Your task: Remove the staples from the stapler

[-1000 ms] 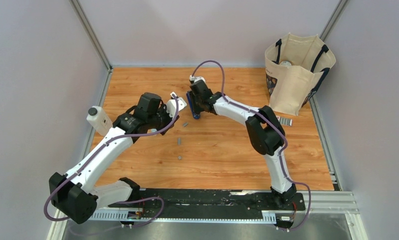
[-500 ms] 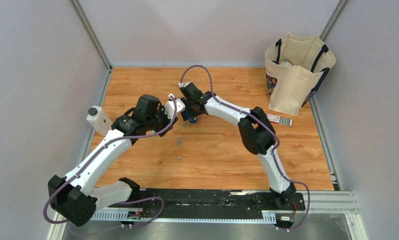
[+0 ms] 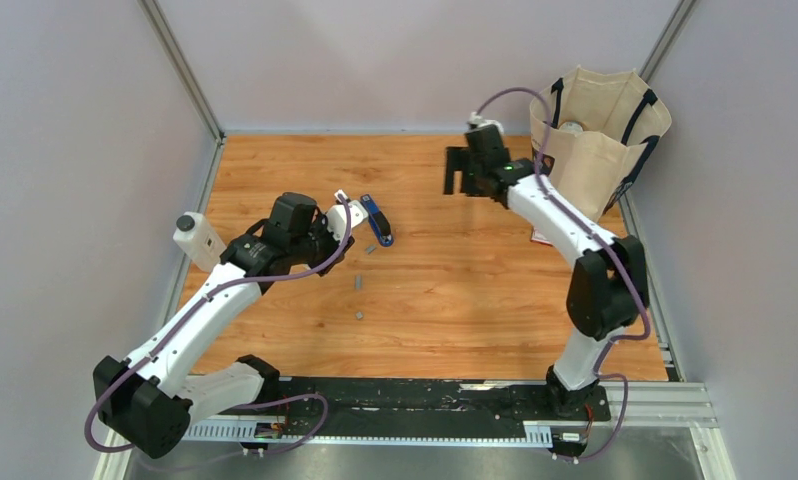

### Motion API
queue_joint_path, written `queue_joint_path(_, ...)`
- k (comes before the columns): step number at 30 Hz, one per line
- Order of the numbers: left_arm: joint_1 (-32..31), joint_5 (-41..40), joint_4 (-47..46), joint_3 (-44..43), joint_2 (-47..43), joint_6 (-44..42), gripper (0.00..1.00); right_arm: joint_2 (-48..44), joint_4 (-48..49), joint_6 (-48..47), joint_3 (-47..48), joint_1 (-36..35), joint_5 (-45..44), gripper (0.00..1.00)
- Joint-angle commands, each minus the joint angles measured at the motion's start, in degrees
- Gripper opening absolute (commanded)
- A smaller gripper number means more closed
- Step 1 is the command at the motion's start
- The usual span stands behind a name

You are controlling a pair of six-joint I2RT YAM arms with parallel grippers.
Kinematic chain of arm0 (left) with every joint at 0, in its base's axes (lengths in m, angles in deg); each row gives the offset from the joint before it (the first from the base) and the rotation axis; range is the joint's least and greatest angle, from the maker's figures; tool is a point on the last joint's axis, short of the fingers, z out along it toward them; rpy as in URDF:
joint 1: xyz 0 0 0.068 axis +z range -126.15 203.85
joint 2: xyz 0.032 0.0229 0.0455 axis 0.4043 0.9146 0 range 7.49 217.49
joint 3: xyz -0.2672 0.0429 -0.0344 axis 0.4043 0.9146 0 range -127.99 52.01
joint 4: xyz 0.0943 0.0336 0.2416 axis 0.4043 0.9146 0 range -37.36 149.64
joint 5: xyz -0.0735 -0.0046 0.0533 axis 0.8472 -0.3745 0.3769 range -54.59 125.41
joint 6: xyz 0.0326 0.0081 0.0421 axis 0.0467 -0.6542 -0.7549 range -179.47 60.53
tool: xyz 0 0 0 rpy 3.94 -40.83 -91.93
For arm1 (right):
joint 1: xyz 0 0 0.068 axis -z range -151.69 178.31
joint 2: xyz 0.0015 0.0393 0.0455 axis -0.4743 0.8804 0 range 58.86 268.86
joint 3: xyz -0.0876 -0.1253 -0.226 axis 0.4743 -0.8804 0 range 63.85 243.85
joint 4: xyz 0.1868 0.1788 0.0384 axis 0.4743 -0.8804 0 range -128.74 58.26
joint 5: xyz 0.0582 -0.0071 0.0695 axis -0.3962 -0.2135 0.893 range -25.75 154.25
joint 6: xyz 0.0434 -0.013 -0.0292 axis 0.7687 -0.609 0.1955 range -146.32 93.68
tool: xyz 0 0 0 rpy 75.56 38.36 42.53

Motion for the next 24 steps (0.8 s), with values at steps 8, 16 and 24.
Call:
queue_joint_path(8,0.08,2.75,-0.41,-0.61,-0.72,1.18,0.40,-7.40,2.42,10.14,-19.00,21.67,-4.99,0.89)
queue_joint_path(16,0.08,3.63,0.03,-0.26,-0.01,0.66,0.40,-4.85,6.73,10.67,-20.15,27.48,-7.27,0.80)
queue_joint_path(24,0.17,3.36,0.56,-1.75,0.69,0.39,0.40,2.00,5.86,11.20,-16.63,32.49,-7.45,0.71)
